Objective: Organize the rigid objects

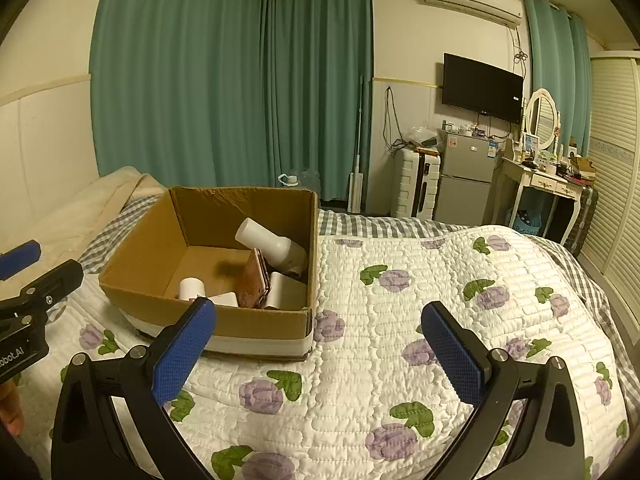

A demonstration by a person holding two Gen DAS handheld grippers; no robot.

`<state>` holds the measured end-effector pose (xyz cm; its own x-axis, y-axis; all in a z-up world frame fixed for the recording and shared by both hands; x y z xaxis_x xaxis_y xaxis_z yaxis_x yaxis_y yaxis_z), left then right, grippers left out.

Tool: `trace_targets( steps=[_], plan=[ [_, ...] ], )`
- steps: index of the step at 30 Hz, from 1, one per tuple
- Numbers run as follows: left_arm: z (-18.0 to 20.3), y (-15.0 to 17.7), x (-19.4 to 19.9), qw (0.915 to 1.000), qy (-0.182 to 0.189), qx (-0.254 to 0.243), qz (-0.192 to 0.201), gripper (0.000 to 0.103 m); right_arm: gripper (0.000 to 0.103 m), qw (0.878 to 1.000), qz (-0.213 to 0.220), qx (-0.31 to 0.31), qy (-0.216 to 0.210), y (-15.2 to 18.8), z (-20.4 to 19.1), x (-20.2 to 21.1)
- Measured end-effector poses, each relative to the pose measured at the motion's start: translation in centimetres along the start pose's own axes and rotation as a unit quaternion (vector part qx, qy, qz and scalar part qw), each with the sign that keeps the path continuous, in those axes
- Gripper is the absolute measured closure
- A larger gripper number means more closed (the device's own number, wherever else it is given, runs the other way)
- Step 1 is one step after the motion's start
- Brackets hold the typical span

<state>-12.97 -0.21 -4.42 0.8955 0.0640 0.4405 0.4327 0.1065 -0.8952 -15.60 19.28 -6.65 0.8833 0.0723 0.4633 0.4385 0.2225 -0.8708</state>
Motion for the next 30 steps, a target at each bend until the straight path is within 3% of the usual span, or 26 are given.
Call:
trace_targets(
  steps=[30],
  plan=[
    [-0.17,0.25,-0.14,1.0000,-0.003,0.005,-0.005,0.022,0.000,1.000,-0.009,-0.002,-0.001,0.26,-0.01,-0.21]
  ],
)
Point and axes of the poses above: each gripper's, at about its wrist camera, not at the fingertips, and x roughly against the way its jaws point, z to its right, y to its underside, the point moved 7 cm from there along -x, roughly the way its jaws point, and after that the axes turned 10 degrees about x, right-handed, at the moved point
